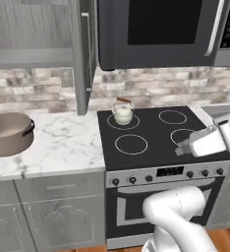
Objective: Pick the kettle from the cabinet and place it on a stove burner. Then pick the pot from the counter and place it on another stove burner. Finally, turn both burners on.
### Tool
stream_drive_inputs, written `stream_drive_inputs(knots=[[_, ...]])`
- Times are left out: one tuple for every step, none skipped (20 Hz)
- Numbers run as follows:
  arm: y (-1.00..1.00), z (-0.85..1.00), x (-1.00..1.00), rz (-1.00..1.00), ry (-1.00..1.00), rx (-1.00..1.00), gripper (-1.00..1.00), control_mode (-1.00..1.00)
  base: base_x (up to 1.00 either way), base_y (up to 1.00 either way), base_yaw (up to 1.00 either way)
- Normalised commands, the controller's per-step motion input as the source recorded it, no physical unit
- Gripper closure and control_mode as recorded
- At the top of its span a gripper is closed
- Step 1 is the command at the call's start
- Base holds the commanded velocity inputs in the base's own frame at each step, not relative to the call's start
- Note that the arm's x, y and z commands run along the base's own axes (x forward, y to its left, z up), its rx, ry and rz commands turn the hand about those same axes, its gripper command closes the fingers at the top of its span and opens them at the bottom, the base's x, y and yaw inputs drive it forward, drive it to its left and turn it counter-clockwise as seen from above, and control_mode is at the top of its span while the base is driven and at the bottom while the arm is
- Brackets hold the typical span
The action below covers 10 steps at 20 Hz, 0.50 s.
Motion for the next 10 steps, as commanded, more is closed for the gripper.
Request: stream_drive_inputs(knots=[[0.00,0.00,0.00,0.00,0.00,0.00,-1.00,1.00,-0.50,0.22,0.00],[0.00,0.00,0.00,0.00,0.00,0.00,-1.00,1.00,-0.48,0.28,0.00],[0.00,0.00,0.00,0.00,0.00,0.00,-1.00,1.00,-0.46,0.33,0.00],[0.00,0.00,0.00,0.00,0.00,0.00,-1.00,1.00,-0.47,0.33,0.00],[0.00,0.00,0.00,0.00,0.00,0.00,-1.00,1.00,-0.47,0.34,0.00],[0.00,0.00,0.00,0.00,0.00,0.00,-1.00,1.00,-0.49,0.33,0.00],[0.00,0.00,0.00,0.00,0.00,0.00,-1.00,1.00,-0.47,0.39,-0.01],[0.00,0.00,0.00,0.00,0.00,0.00,-1.00,1.00,-0.46,0.42,-0.01],[0.00,0.00,0.00,0.00,0.00,0.00,-1.00,1.00,-0.43,0.47,-0.02],[0.00,0.00,0.00,0.00,0.00,0.00,-1.00,1.00,-0.43,0.48,-0.02]])
